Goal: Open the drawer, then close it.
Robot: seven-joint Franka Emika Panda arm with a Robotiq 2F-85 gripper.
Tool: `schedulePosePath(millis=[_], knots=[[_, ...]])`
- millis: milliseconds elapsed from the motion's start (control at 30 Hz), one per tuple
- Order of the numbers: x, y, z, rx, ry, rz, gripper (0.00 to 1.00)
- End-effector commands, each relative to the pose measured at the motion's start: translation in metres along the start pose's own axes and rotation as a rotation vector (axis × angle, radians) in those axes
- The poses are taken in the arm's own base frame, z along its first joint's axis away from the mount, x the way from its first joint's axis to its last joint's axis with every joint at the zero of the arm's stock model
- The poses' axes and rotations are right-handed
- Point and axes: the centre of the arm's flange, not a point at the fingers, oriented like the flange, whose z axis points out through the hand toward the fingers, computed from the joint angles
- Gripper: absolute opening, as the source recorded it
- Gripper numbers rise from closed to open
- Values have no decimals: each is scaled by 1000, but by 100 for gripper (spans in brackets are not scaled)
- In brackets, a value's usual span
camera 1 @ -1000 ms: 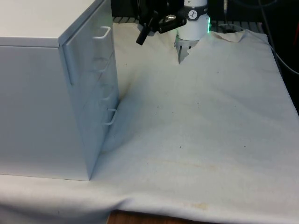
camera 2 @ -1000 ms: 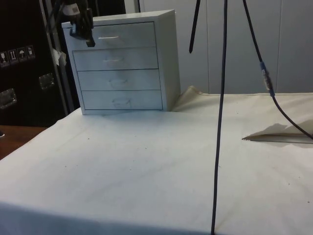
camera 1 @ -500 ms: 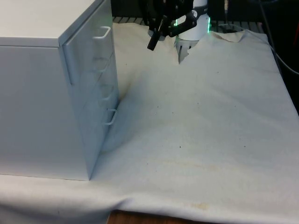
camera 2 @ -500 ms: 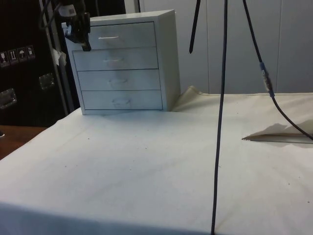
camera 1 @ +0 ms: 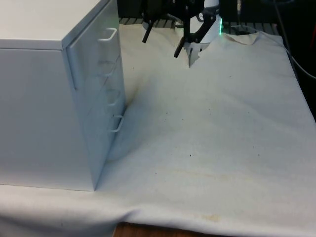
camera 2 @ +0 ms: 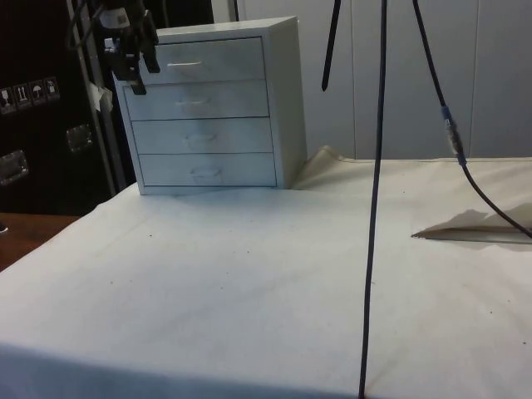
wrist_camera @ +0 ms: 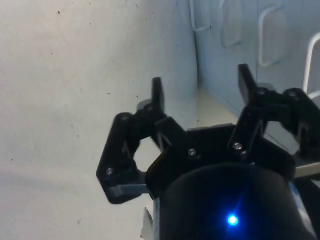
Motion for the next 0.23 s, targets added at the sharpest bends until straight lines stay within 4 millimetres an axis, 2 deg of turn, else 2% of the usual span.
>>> schedulePosePath(millis=[0,33,67,200], knots=[[0,0,0,-3,-2,-2,75],[0,0,0,0,0,0,80],[0,0,0,-3,-2,-2,80],[0,0,0,-2,-2,-1,99]])
